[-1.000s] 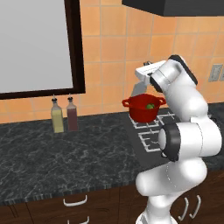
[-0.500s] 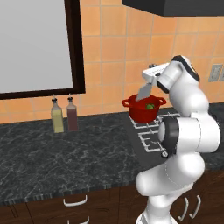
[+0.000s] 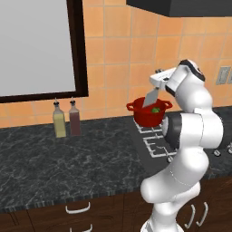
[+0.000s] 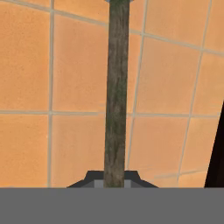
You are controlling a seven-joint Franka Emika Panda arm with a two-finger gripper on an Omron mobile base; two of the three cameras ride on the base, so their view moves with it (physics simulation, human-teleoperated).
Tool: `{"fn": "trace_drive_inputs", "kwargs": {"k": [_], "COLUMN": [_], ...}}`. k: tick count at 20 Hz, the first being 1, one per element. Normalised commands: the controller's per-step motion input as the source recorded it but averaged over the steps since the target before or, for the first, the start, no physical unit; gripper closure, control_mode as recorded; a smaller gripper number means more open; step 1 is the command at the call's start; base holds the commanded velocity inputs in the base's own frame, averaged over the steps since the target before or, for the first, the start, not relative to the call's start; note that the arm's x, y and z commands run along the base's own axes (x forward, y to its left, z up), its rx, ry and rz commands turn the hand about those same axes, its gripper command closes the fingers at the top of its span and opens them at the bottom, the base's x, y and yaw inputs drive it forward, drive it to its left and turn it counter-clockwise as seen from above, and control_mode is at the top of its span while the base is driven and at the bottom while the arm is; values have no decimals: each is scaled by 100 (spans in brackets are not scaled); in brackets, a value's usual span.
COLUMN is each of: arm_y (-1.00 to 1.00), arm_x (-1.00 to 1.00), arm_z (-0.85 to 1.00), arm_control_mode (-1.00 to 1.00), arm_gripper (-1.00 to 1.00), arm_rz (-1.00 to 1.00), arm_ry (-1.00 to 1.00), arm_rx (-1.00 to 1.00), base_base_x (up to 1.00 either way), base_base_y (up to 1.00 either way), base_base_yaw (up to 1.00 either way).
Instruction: Put the potato and avocado in the pot. Retrieve the spatula and lightly stir the vegetables in the pot.
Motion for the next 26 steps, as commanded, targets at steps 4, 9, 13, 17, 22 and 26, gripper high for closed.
{"fn": "trace_drive_inputs", "kwargs": {"k": [4,9,13,17,22,26], "arm_y": [0,-1,-10,-27,-32,-7], "arm_x": [33,29,23,10,2,0], "arm_z": [-41,-33,-24,-4,0,0], "arm_control_mode": [-100,-100,-100,-100,-100,-100], "arm_gripper": [100,100,100,100,100,100], "arm_rz": [3,1,0,0,0,0], "arm_ry": [7,3,0,0,12,7], "arm_rx": [0,0,0,0,0,0], "base_base_x": [0,0,0,0,0,0], "base_base_y": [0,0,0,0,0,0], "base_base_yaw": [0,0,0,0,0,0]}}
